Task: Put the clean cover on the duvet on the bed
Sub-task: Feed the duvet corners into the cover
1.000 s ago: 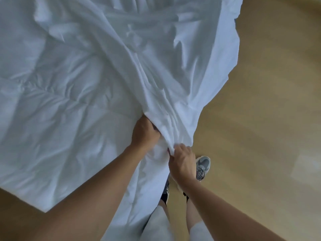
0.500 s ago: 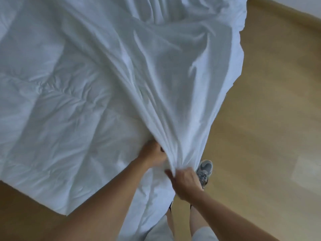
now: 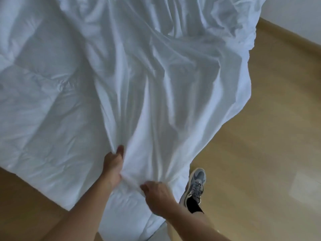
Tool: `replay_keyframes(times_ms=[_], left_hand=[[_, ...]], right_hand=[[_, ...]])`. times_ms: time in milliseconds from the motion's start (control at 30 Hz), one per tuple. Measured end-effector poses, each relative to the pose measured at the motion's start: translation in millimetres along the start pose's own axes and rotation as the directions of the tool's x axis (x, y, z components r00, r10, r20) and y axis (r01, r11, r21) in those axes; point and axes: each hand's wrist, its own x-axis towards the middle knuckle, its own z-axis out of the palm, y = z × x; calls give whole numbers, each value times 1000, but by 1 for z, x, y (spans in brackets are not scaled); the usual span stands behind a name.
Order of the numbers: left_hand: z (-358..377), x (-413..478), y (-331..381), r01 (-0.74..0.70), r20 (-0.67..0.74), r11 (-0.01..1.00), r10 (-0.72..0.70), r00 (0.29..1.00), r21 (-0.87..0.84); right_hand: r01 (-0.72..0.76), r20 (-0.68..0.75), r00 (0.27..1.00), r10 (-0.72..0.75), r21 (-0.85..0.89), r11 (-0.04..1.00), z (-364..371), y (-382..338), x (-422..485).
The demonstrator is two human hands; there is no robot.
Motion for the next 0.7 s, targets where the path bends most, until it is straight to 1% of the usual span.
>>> replay_keyframes(times_ms=[33,67,100,133,167,200,233,267,300,333,367,400,433,467,500,533,567,600,633,667,700], left_hand=[[-20,2,-8,22,-40,1000,-23,999,-13],[-31,5,-12,29,-61,998,-33,998,-62],[-36,9,-13,18,-58,992,-25,998,-122],[-34,10,-10,-4,-20,985,1,1000,-174],[-25,7,-3,-21,57,979,33,998,-205],[-11,0,4,-25,159,975,62,985,-222],[4,-10,8,-15,266,972,80,961,-236],[20,-20,10,16,375,965,87,923,-263],[35,-32,7,63,476,955,86,875,-289],[48,-44,3,113,560,945,84,824,-308],[60,-55,-2,154,622,935,85,778,-321],[70,-64,-10,183,660,929,81,747,-321],[78,-73,-21,200,684,931,67,727,-304],[84,-81,-36,215,696,938,37,717,-272],[85,-89,-52,234,687,944,-10,726,-233],[83,-95,-68,264,655,941,-66,753,-209],[79,-97,-83,293,605,932,-109,788,-213],[74,-97,-93,302,539,924,-133,831,-236],[68,-96,-97,275,454,926,-136,881,-257],[62,-95,-97,208,338,947,-117,934,-246],[60,-94,-92,103,186,977,-68,980,-185]], right_hand=[[58,11,998,-58,-76,995,13,-11,-3],[111,-31,993,-115,-117,987,16,-22,-2],[167,-98,979,-178,-111,980,11,-28,2],[221,-205,950,-236,-93,971,-1,-29,9],[265,-338,897,-283,-102,959,-17,-25,15],[294,-503,793,-344,-179,939,-33,-13,22],[279,-645,666,-374,-250,927,-50,4,31],[216,-761,565,-319,-236,947,-65,22,37],[116,-853,493,-173,-132,984,-77,37,40],[-3,-904,420,87,94,996,-87,52,45],[-115,-846,325,422,407,906,-94,67,51],[-158,-639,268,721,709,687,-102,79,55],[-126,-313,329,891,920,370,-107,89,59],[-68,-2,538,843,997,46,-109,97,62],[-45,142,754,641,985,-166,-108,106,66],[-54,163,830,534,975,-214,-107,110,65],[-19,111,853,510,983,-183,-104,115,66],[12,56,831,554,993,-119,-106,118,72],[28,7,827,562,998,-55,-110,120,78],[33,-55,806,589,998,48,-115,115,76],[5,-119,795,595,982,189,-117,113,70]])
